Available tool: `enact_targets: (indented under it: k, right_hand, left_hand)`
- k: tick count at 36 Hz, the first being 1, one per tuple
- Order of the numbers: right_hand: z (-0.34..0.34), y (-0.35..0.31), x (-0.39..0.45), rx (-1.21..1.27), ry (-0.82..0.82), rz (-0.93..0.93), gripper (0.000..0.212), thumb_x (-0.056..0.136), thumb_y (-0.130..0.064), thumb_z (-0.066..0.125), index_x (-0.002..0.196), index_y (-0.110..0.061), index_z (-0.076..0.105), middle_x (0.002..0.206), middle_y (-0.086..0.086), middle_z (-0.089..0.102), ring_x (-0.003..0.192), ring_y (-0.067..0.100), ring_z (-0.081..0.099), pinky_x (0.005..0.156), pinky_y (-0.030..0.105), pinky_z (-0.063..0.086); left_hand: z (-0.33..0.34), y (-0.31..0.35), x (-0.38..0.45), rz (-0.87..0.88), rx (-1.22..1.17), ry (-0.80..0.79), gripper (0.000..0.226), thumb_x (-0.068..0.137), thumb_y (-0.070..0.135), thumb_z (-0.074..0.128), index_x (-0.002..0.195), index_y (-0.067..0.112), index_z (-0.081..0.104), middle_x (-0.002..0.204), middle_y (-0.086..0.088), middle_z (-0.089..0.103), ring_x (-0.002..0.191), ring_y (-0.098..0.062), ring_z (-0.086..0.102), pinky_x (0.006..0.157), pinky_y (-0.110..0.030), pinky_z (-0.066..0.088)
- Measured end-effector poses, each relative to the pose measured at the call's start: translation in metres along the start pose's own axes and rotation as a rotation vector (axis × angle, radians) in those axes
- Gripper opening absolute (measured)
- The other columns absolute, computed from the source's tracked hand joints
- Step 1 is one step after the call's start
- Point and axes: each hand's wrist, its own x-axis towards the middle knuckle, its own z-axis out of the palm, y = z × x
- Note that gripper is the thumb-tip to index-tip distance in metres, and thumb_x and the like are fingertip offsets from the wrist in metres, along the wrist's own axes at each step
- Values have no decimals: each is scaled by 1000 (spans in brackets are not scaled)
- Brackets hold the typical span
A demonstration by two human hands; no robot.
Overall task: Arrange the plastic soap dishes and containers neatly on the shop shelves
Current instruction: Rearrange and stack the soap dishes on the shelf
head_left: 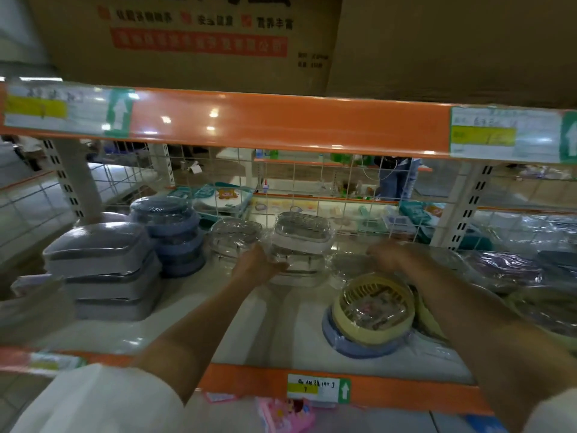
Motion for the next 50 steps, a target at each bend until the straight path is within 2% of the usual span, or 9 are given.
enact_targets:
  k: [11,15,20,28,32,34,37,41,50]
  right_hand:
    - [6,4,17,-59,35,-16,35,90,-32,59,120,-14,62,125,11,59,109,27,59,94,39,49]
    - [-4,6,12,-73,73,-93,54,82,-46,70,123,-13,56,126,10,59,100,23,57,79,31,46]
    - [-12,11,0,86,150,-46,109,75,-51,76,149,-1,13,158,24,4,142,42,18,112,47,30]
    - [-21,17,-30,275,425,26,93,75,-43,79,140,0,28,152,23,10,141,40,9,110,48,26]
    - [-22,21,-40,318,490,71,99,74,-43,79,142,3,24,152,28,8,142,43,9,113,45,21]
    - [-20,21,-45,343,487,97,98,75,-44,79,141,3,24,151,27,9,141,42,10,112,44,22]
    - [-10,19,-48,383,469,120,103,77,-46,76,146,2,17,152,26,7,142,43,11,115,47,24]
    - [1,16,-56,437,467,148,105,76,-46,77,150,-3,14,153,26,8,142,42,13,115,50,23]
    - [-6,17,-72,475,508,106,96,75,-42,80,145,-6,26,145,22,21,135,38,24,107,42,32]
  left_hand:
    - [2,5,-12,-27,64,11,55,88,29,67,132,7,43,121,-10,56,80,-23,63,67,-32,52]
    - [0,5,-13,-55,74,25,41,90,26,63,122,6,50,94,-7,61,67,-19,61,63,-31,53]
    - [-5,8,-17,-64,117,-11,20,93,27,57,93,8,61,76,-5,62,69,-19,63,69,-30,55]
    - [-4,14,-19,-72,50,-69,22,88,22,60,71,9,58,81,-13,69,79,-27,70,77,-37,59]
    - [-3,25,-29,-48,-145,-91,31,90,25,63,104,-2,64,83,-11,66,70,-23,66,78,-39,58]
    - [3,38,-48,66,-282,-186,58,89,40,63,125,-3,52,110,-16,61,96,-29,63,86,-40,53]
    - [24,53,-80,271,-60,-318,99,66,76,63,137,11,41,140,-13,43,125,-29,46,103,-45,43]
    - [60,73,-105,474,305,-324,91,78,59,66,147,14,27,146,-15,30,134,-35,30,109,-47,31]
    - [54,81,-81,196,-38,-215,60,91,42,60,133,3,42,135,-14,49,122,-28,49,93,-32,42]
